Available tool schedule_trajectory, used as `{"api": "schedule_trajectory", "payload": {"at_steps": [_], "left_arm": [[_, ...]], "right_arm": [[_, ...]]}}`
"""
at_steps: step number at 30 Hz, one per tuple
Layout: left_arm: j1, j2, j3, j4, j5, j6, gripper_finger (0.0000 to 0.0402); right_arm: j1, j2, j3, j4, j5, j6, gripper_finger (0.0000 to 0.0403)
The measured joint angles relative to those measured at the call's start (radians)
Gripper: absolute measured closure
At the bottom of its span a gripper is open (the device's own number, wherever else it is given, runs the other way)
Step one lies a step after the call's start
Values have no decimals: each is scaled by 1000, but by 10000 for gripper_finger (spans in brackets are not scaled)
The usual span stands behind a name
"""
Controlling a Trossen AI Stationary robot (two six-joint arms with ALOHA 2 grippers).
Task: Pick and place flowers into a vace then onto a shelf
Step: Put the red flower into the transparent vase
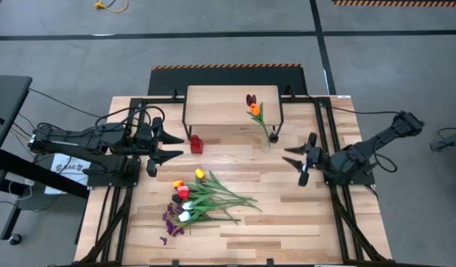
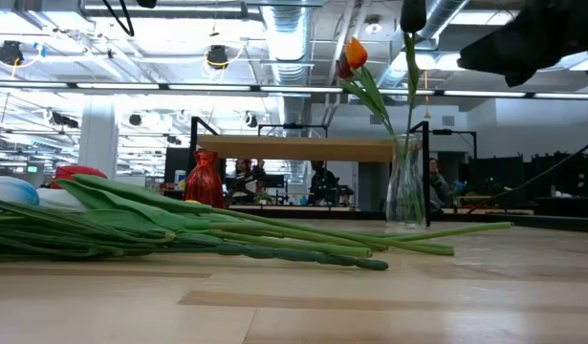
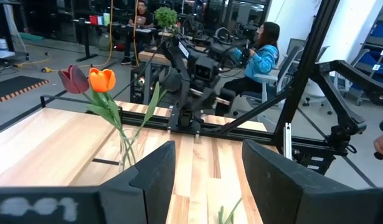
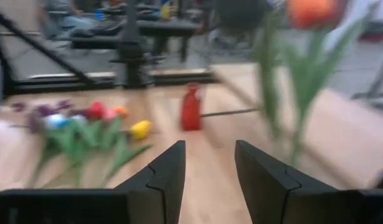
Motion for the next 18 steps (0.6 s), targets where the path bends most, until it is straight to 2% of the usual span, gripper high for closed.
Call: {"api": "schedule_trajectory", "payload": {"at_steps": [4, 9, 13, 18], "left_arm": [[0, 0, 0, -2, 3, 0, 226], [0, 0, 0, -15, 8, -2, 226], [0, 0, 0, -32, 8, -3, 226], [0, 0, 0, -38, 8, -8, 226]], "right_arm": [[74, 88, 0, 53, -1, 99, 271], [133, 294, 1, 295, -1, 107, 271], [139, 492, 19, 458, 0, 100, 271], [103, 734, 127, 485, 1, 100, 271]]}}
